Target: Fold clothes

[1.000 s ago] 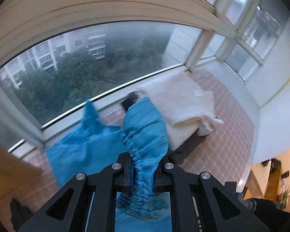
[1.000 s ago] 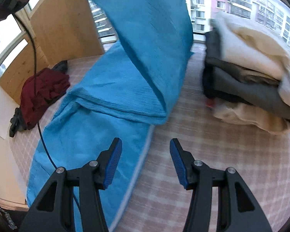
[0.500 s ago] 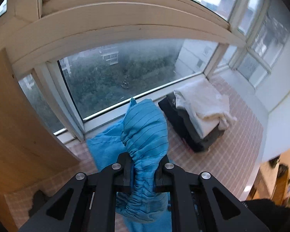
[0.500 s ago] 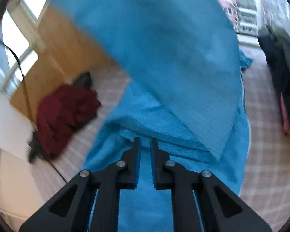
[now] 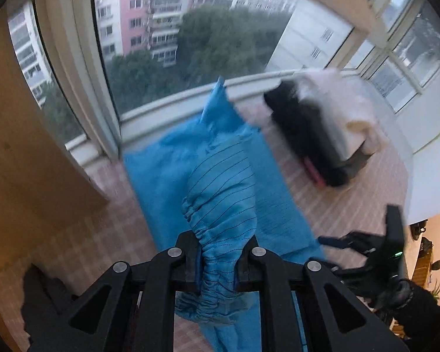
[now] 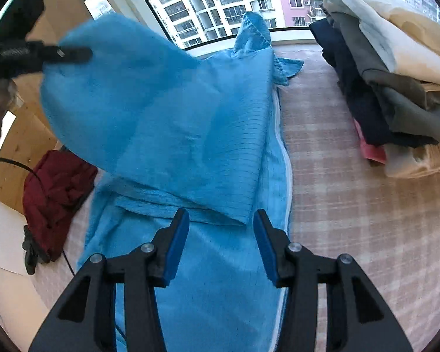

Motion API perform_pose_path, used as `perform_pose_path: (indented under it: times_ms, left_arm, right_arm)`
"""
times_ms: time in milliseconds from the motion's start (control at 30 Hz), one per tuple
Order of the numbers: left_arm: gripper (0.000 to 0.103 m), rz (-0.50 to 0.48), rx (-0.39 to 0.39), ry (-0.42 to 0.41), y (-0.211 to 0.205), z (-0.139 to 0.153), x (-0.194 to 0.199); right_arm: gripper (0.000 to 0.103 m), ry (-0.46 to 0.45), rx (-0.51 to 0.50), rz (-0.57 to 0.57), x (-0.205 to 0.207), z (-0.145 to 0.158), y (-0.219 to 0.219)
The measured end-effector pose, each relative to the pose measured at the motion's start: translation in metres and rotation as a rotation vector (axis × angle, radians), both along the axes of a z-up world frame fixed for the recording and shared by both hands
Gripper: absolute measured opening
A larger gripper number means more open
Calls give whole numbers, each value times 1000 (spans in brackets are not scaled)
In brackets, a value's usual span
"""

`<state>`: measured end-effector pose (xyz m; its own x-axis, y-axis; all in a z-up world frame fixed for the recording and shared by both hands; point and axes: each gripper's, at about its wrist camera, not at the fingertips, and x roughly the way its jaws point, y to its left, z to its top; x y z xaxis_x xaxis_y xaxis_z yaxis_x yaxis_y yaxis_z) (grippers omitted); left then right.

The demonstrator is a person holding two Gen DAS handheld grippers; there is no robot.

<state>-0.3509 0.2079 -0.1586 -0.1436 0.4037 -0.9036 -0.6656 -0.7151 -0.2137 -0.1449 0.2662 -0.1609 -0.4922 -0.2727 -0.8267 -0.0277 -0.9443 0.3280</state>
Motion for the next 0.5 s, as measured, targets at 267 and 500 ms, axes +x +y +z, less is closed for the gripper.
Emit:
perform_pose_path:
  times_ms: [267,500]
  left_arm:
    - [13,-41,68,100,26,85,-4]
    - [13,-104,39,200,40,138,4]
  right_arm:
    - [24,66,-76,156,-21,-7,-80]
    - [60,-63,12,306,-35,-20,-129]
